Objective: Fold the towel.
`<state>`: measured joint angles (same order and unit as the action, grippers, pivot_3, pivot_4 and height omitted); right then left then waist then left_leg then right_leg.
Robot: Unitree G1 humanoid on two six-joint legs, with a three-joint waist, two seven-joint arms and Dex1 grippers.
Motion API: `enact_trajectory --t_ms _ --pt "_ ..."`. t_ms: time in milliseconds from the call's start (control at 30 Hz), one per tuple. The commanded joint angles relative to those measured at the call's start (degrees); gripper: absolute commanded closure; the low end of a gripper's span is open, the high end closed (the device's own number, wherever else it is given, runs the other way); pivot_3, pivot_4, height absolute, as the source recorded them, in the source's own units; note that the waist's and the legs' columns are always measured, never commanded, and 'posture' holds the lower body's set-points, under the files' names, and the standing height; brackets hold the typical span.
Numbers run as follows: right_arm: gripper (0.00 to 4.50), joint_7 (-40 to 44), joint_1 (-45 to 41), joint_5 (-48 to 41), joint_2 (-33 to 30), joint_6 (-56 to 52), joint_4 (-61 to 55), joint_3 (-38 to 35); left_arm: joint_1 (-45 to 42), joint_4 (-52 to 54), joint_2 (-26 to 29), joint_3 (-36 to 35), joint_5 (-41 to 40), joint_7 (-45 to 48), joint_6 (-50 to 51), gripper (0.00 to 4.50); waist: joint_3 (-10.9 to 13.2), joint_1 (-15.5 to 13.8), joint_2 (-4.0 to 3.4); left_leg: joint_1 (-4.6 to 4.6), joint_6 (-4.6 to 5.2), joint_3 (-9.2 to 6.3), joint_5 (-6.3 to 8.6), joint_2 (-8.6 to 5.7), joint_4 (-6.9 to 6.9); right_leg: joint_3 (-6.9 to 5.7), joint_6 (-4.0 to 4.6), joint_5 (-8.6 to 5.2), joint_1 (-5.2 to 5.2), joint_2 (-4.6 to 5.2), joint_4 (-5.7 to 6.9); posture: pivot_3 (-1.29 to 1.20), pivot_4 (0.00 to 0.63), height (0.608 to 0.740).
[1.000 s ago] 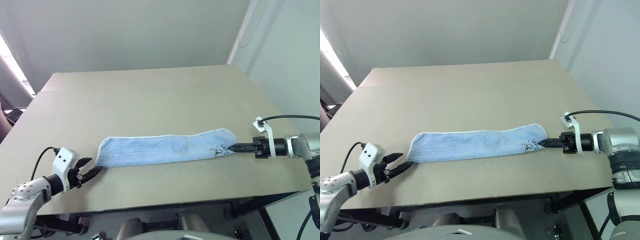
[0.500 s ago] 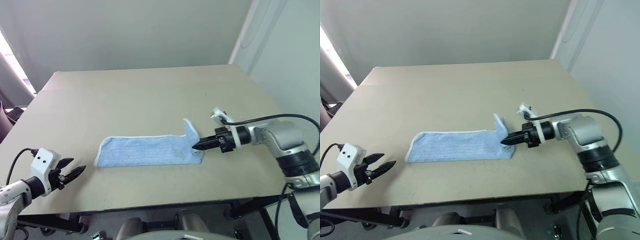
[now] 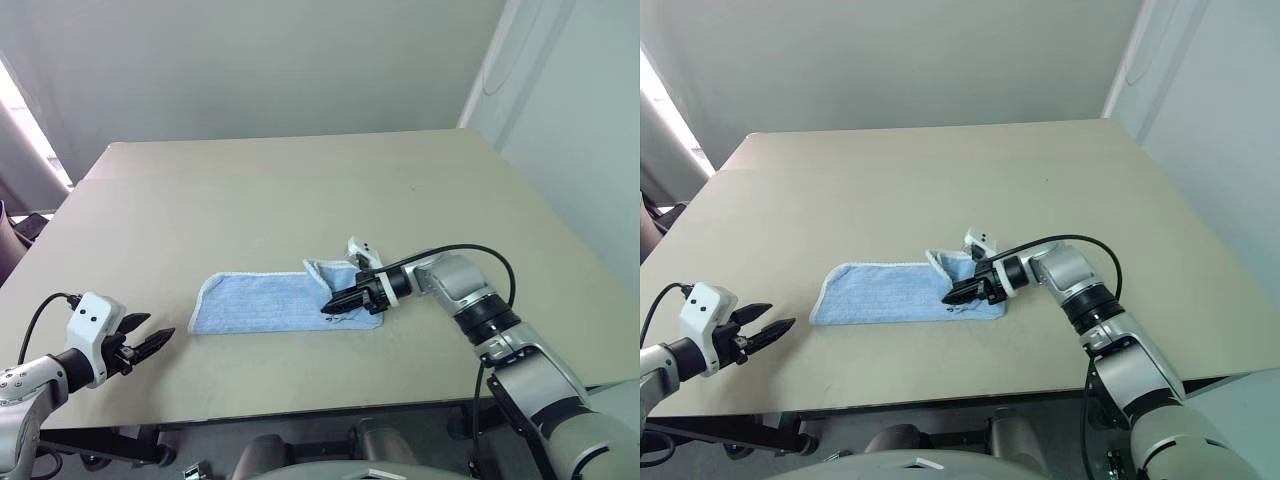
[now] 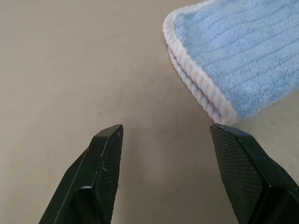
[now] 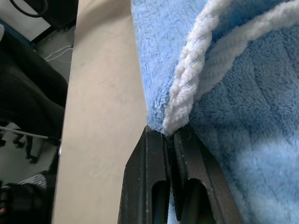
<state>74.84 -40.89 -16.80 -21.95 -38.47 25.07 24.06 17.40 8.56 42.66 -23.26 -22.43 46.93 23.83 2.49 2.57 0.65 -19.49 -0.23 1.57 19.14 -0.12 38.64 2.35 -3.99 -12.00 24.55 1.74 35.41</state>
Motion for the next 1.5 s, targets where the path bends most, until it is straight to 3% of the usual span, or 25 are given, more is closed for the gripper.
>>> enact_trajectory --t_ms 33,300,433,633,933,1133,1267,1367,1500 --pt "3.67 -1.10 -2.25 0.33 2.14 2.45 2.37 -2.55 -0.91 0.49 0.47 -0.29 0.32 -0.47 -0.07 1.37 0.00 0.03 0.00 0.00 0.00 0.00 0.00 0.00 0.00 0.00 0.00 0.00 0.00 0.01 0.01 0.00 0.000 0.740" --pt "0.86 4.17 -1.16 -8.94 0.34 -3.48 -7.57 -9.93 -2.17 0.99 -0.57 0.74 0.04 -1.06 0.33 1.37 0.02 -0.03 -0.03 -0.02 -0.01 -0.01 0.00 -0.01 0.00 0.00 -0.01 0.02 0.01 0.06 0.01 0.00 0.000 0.740" --pt "0.86 -1.32 -1.19 -11.59 1.64 -2.01 -9.05 -16.94 -3.03 0.14 -0.49 0.25 -0.04 -1.00 -0.03 1.37 0.01 -0.01 -0.01 0.00 -0.01 -0.02 0.00 -0.01 -0.02 -0.01 -0.01 0.01 0.01 0.05 0.01 0.00 0.000 0.740" --pt "0.86 -12.50 -0.38 -7.28 9.09 10.53 3.09 -20.88 -4.57 -0.36 -0.94 1.04 0.50 -1.67 -0.45 1.37 0.00 0.36 -0.04 0.04 -0.02 -0.01 0.00 0.03 -0.04 0.00 0.06 0.04 0.02 -0.02 0.05 0.00 0.000 0.740" --pt "0.86 -8.97 7.34 2.64 11.54 20.88 11.56 -11.56 -4.39 0.38 -0.71 -0.02 -0.19 -2.23 0.63 1.37 -0.02 0.26 -0.01 0.02 -0.02 0.00 0.00 -0.05 -0.41 0.04 -0.11 0.14 0.07 0.09 -0.14 0.00 0.000 0.740" --pt "0.86 -13.32 7.78 10.53 13.15 31.31 16.06 -7.38 -5.41 0.23 -0.60 0.07 -0.50 -3.50 3.44 1.37 -0.28 1.45 0.20 0.23 -0.02 -0.04 0.00 0.03 -0.43 0.03 -0.06 0.12 -0.04 -0.04 0.04 0.00 0.000 0.740" --pt "0.04 -13.46 6.91 10.72 13.22 34.12 16.59 -8.67 -5.10 2.62 -1.05 0.09 -3.78 -3.36 8.61 1.37 -0.31 1.61 0.24 0.45 -0.10 -0.01 -0.05 0.03 -0.42 0.05 0.09 0.09 -0.22 -0.09 0.04 0.00 0.000 0.740" --pt "0.04 -13.71 6.24 8.69 13.57 32.15 14.70 -10.77 -4.24 3.10 -1.67 0.30 -4.04 -2.97 7.99 1.37 -0.33 1.53 0.28 0.52 -0.12 -0.01 -0.08 0.03 -0.41 0.06 0.11 0.08 -0.27 -0.09 0.06 0.00 0.000 0.740" --pt "0.00 -14.24 6.23 6.35 14.12 29.01 10.35 -12.60 -5.11 2.21 -1.86 -1.32 -8.17 -2.05 11.52 0.47 -0.33 1.47 0.28 0.44 -0.14 -0.03 -0.09 0.04 -0.41 0.08 0.10 0.09 -0.19 -0.09 0.09 0.00 0.000 0.740"
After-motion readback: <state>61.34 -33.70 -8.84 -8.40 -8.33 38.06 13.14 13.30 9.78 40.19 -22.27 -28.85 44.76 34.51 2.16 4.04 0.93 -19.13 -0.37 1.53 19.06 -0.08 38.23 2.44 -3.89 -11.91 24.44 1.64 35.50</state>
